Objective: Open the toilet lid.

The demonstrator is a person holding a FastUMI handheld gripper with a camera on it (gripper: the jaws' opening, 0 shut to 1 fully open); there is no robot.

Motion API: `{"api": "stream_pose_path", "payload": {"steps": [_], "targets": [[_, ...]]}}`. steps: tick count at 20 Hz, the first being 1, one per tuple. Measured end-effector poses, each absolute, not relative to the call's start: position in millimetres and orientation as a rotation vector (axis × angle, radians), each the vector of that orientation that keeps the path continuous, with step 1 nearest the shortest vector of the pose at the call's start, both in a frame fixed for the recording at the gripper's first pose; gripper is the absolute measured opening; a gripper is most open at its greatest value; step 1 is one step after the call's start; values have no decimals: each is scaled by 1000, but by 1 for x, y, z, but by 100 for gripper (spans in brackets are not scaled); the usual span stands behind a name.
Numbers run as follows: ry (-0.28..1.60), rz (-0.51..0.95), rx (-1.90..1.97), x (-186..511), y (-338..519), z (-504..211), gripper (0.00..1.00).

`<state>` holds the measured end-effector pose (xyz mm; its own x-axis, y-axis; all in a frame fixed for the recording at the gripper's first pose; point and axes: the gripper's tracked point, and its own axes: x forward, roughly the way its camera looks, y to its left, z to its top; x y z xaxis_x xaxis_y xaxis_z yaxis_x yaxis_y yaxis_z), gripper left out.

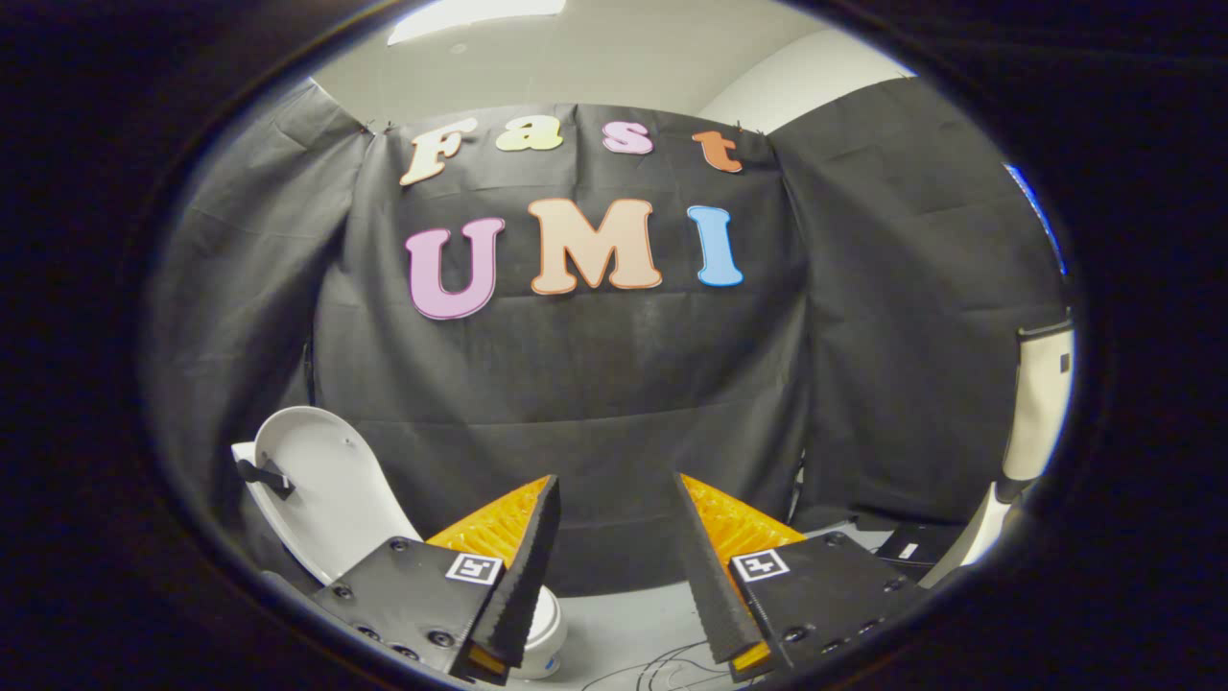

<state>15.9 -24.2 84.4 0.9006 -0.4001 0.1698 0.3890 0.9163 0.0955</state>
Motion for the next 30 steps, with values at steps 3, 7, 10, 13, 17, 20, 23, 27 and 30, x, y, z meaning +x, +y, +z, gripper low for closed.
{"api": "stream_pose_path", "payload": {"steps": [3, 7, 10, 13, 17, 20, 23, 27, 30], "targets": [[-236, -304, 63, 13, -14, 88, 71], [-246, -258, 21, 10, -22, 84, 71], [-226, -238, 18, 6, -24, 80, 71], [-223, -197, 9, 3, -22, 78, 71], [-208, -160, 24, 1, -24, 72, 71], [-211, -142, 26, -7, -22, 71, 74], [-223, -172, 14, -10, -29, 73, 74], [-168, -216, 12, -8, -38, 61, 74], [-108, -194, 6, -7, -31, 47, 74]]}}
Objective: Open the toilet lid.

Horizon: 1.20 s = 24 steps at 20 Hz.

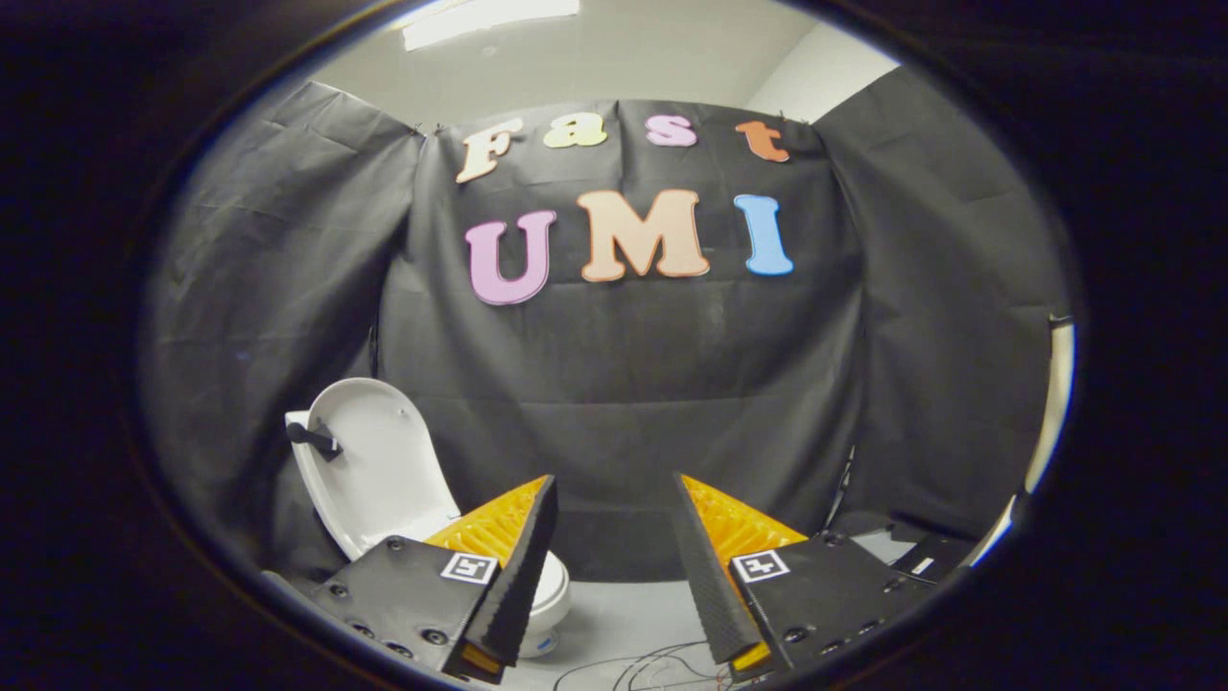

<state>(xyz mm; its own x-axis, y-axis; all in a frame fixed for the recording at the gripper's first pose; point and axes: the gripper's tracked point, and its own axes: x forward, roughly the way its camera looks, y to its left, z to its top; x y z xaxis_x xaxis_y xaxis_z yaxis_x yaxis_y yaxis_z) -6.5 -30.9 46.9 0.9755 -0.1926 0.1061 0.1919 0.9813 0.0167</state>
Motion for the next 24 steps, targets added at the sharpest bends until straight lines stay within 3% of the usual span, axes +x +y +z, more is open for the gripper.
{"api": "stream_pose_path", "payload": {"steps": [8, 24], "targets": [[-158, -73, 36, 3, -11, 52, 74], [-104, 17, 81, 43, -2, 30, 74]]}}
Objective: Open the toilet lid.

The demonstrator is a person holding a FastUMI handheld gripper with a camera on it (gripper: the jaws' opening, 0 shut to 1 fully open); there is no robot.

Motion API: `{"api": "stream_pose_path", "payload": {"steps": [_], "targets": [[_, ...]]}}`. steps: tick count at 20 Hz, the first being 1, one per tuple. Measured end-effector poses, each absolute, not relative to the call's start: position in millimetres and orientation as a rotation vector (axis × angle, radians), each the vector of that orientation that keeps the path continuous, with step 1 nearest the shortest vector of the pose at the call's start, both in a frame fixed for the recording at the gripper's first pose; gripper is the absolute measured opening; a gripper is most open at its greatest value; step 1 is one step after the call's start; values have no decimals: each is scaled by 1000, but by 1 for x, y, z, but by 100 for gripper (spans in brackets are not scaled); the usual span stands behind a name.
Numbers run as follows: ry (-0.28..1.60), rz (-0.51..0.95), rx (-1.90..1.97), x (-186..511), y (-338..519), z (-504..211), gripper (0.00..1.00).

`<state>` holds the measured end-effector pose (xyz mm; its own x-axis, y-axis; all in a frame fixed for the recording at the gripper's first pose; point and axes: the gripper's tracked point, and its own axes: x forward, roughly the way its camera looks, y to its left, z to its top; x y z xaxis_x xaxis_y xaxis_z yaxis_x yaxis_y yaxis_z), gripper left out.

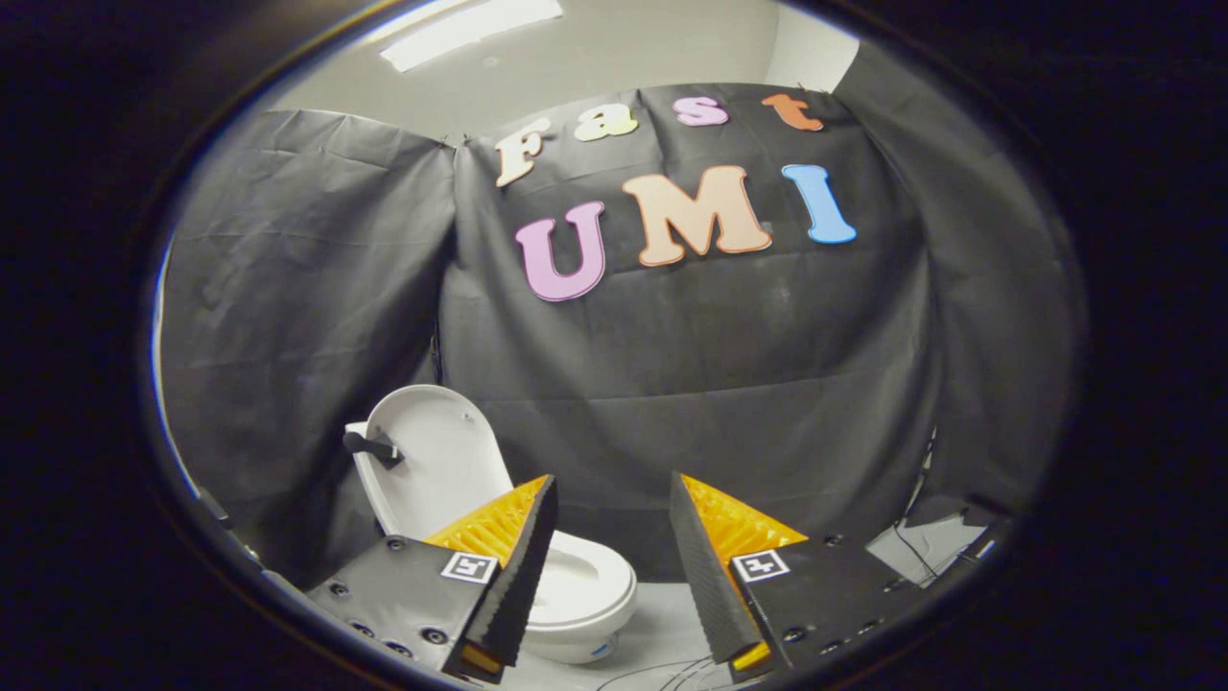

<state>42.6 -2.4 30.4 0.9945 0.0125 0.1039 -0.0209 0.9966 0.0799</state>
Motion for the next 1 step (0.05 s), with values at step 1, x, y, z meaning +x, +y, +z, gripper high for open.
{"api": "stream_pose_path", "payload": {"steps": [1], "targets": [[-74, 12, 71, 44, -3, 23, 74]]}}
